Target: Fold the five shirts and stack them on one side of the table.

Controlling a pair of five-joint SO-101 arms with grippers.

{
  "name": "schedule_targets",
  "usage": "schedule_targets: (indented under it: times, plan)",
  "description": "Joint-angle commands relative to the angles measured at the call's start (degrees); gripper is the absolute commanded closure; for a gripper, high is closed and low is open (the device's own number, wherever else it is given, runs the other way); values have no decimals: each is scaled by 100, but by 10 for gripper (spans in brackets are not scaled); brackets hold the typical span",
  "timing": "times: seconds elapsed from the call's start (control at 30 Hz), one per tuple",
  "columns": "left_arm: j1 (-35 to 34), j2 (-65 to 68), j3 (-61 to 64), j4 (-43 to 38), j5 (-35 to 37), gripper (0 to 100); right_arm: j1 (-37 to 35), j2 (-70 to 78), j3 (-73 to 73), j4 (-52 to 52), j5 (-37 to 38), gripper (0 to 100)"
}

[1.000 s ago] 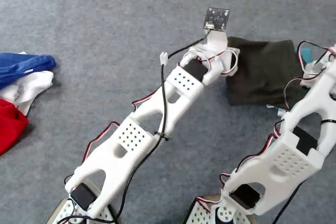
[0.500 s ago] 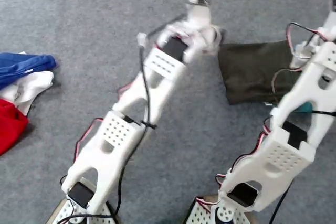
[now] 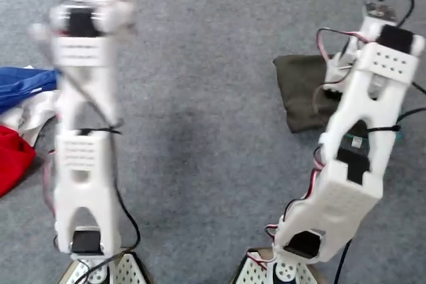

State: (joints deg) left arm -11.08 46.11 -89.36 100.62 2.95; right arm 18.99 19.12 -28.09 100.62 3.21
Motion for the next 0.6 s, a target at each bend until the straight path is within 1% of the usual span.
schedule_targets:
  times: [0.0,0.17,0.3,0.43,0.57]
  plan:
    - [-1622,-879,734,53,-352,927,-598,-1059,971,26,-176,985]
    - [-3521,-1512,2176,26,-1073,879,-1143,-1736,2264,-316,-290,985]
    - [-4611,-1512,2738,-9,-1705,862,-1363,-1771,2774,-624,-448,985]
    - [-5218,-932,3178,-712,-1749,833,-1521,-1771,2844,-677,-448,985]
    - [-5270,-141,3407,-1407,-1749,806,-1547,-1798,2835,-677,-448,984]
